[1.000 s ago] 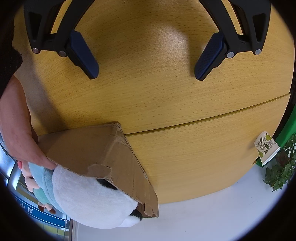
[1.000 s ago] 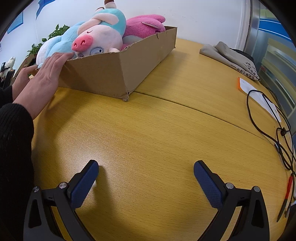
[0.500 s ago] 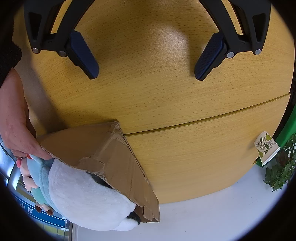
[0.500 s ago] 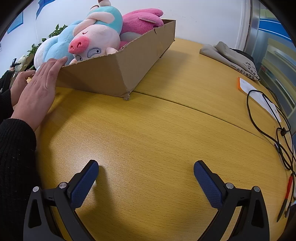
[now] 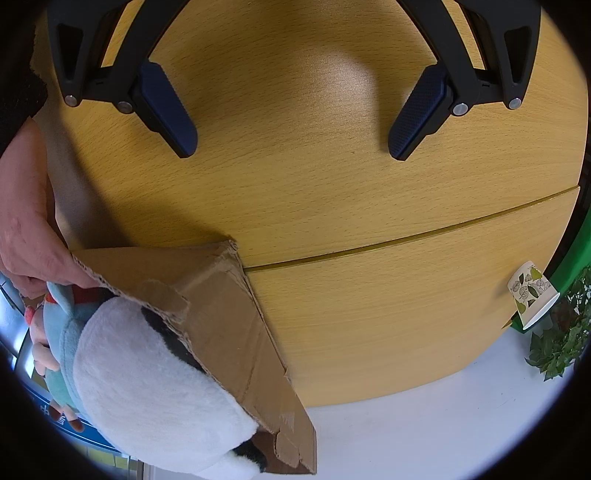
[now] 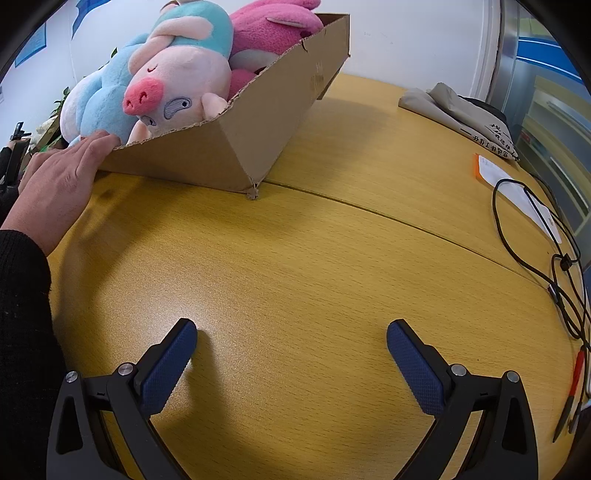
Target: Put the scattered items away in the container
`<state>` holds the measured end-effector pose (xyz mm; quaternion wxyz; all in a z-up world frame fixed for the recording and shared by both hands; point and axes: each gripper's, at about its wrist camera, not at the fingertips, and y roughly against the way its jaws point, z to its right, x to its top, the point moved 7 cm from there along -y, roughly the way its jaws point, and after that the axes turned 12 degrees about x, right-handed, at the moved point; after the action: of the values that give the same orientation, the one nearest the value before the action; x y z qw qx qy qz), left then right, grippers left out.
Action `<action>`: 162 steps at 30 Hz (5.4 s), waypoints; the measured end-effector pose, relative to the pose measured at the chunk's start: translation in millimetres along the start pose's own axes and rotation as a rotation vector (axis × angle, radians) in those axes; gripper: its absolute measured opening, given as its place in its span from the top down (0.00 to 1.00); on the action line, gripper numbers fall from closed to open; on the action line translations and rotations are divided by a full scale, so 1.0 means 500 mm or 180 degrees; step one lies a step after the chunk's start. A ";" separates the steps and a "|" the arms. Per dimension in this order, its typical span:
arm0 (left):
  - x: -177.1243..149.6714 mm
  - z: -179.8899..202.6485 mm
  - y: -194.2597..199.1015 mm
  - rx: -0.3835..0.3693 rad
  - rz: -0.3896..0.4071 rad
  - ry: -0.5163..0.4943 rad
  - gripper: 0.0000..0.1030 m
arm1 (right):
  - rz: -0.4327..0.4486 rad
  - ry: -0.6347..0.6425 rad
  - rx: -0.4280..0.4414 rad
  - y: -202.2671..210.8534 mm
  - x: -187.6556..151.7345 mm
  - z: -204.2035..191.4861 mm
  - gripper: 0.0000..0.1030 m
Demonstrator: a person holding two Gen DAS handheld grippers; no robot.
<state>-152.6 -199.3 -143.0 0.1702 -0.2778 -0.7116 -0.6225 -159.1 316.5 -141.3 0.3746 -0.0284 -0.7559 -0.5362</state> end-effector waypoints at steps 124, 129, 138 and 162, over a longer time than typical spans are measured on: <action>-0.014 0.008 0.021 0.0017 -0.0003 0.0016 0.00 | 0.0041 -0.0203 -0.0143 -0.004 0.016 0.030 0.00; -0.014 0.007 0.021 0.0018 -0.0003 0.0017 0.00 | 0.0041 -0.0203 -0.0143 -0.004 0.016 0.030 0.00; -0.015 0.007 0.024 0.0019 -0.0004 0.0019 0.00 | 0.0041 -0.0203 -0.0143 -0.004 0.016 0.030 0.00; -0.018 0.005 0.030 0.0022 -0.0003 0.0023 0.00 | 0.0041 -0.0201 -0.0143 -0.004 0.015 0.030 0.00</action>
<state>-136.0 -197.6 -136.8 0.1734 -0.2746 -0.7133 -0.6211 -173.7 325.4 -140.5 0.3532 -0.0586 -0.7549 -0.5495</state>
